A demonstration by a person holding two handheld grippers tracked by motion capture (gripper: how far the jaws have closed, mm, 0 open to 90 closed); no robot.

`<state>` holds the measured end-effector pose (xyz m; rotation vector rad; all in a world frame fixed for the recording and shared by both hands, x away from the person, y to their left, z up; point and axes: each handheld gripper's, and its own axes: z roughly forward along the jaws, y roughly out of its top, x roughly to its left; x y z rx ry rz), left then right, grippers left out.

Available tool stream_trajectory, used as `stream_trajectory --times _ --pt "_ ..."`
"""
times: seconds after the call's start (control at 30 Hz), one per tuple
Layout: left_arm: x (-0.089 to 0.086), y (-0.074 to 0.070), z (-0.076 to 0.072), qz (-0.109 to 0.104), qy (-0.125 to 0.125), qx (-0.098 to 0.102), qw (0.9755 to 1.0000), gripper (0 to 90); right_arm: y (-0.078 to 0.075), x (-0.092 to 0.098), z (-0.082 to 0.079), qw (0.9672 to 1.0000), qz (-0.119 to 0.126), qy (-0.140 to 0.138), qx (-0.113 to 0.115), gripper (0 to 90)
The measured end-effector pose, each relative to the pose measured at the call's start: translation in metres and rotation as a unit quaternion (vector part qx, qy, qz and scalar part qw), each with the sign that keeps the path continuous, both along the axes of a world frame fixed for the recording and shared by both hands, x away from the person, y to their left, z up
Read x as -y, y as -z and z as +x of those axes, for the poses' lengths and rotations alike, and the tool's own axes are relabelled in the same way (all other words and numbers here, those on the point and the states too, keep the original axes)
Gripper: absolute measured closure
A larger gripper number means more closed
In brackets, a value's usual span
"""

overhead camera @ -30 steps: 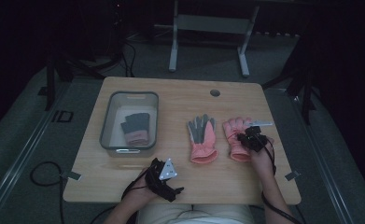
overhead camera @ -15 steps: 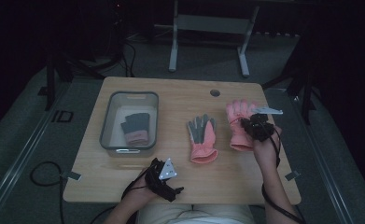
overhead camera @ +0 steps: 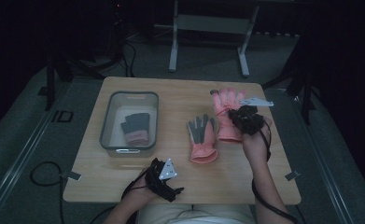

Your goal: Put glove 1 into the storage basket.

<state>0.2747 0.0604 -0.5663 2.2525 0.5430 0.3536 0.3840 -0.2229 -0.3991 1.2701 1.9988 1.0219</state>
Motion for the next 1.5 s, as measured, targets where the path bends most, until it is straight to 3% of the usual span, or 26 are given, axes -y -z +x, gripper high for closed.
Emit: stream_trajectory --times 0.27,0.57,1.03,1.27,1.5 --pt "0.000 0.000 0.000 0.002 0.002 0.000 1.0000 1.2 0.009 -0.039 -0.003 0.9993 -0.003 -0.037 -0.009 86.6" --pt "0.001 0.000 -0.001 0.002 0.003 0.002 1.0000 1.3 0.034 -0.060 -0.005 0.9987 -0.008 -0.030 -0.041 86.6" --pt "0.001 0.000 -0.001 0.004 0.005 0.001 1.0000 1.2 0.077 -0.073 0.002 0.9957 -0.029 0.002 -0.088 86.4" --pt "0.000 -0.001 -0.001 0.001 0.005 -0.001 1.0000 1.2 0.091 -0.078 0.010 0.9941 -0.037 0.004 -0.101 84.4" --pt "0.000 -0.002 -0.001 -0.006 0.004 -0.004 1.0000 1.2 0.093 -0.074 0.012 0.9942 -0.020 -0.007 -0.105 77.9"
